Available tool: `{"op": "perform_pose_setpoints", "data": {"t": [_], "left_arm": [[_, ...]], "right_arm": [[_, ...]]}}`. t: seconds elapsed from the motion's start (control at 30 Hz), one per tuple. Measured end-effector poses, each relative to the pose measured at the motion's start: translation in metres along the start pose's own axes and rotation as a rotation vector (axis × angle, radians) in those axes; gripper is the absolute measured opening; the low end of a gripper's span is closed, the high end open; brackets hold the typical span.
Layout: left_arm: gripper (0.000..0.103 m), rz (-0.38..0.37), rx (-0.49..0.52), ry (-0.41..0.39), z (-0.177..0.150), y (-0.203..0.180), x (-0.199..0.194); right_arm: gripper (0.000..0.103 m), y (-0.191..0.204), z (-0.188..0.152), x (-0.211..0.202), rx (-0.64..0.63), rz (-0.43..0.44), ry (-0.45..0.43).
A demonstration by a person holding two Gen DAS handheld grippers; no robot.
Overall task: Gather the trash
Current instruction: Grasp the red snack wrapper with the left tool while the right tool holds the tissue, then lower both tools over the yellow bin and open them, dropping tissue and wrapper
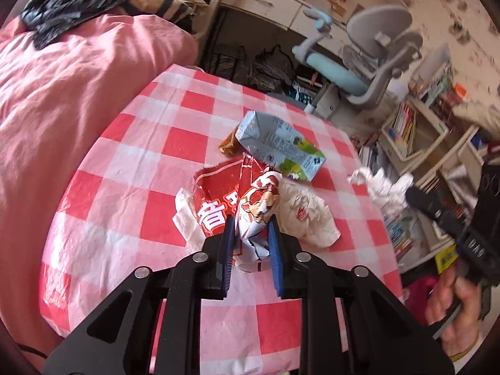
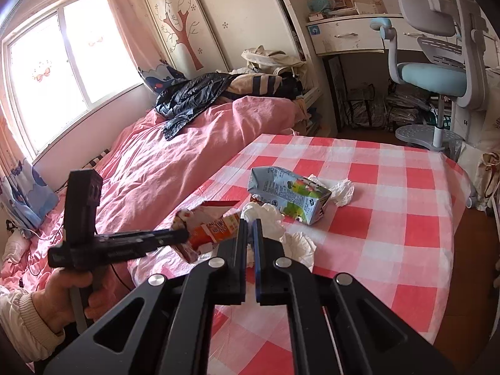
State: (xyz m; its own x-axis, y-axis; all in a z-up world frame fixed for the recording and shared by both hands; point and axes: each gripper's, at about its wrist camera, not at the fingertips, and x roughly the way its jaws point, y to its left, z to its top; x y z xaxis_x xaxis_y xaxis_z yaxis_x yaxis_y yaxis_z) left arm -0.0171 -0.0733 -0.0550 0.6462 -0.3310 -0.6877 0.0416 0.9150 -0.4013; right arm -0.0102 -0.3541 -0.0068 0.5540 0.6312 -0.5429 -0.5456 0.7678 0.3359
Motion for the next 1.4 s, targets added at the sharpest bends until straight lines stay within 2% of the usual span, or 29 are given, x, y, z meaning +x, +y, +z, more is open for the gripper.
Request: {"op": "perform_pose_setpoints", "data": {"t": [0.1,0.23,0.5,0.63,0.97,1.23,1.4], "left_arm": [[0.017,-0.109,-0.080,-0.035,0.005,0.012,-0.016],[0.017,-0.165,-0.196,-0.049,0.006,0.033,-0.025],[0.017,-0.248,-0.186,-0.146,0.006,0.030,-0.058],[0.017,-0.250,-0.153,-0.165,0.001,0.025,-0.077],[0.017,-0.218,-0.086,-0.133,-0.041,0.014,-0.109],[0.017,-0.190,-0.050,-0.071,-0.078,0.006,-0.120],[0.017,-0.164,-0.077,-0.013,-0.105,0.010,-0.125]], "right_arm": [[0.004,0.004,-0.003,-0.001,-0.007,0.003,0.003],[0.004,0.007,-0.005,-0.004,-0.009,0.005,0.001],[0.004,0.021,-0.015,-0.012,-0.016,0.029,-0.004],[0.004,0.034,-0.024,-0.019,-0.011,0.070,-0.007],[0.005,0.078,-0.069,-0.030,-0.032,0.162,0.049],[0.005,0.099,-0.122,-0.022,0.022,0.215,0.174],[0.005,0.113,-0.152,-0.012,0.037,0.230,0.270]]}}
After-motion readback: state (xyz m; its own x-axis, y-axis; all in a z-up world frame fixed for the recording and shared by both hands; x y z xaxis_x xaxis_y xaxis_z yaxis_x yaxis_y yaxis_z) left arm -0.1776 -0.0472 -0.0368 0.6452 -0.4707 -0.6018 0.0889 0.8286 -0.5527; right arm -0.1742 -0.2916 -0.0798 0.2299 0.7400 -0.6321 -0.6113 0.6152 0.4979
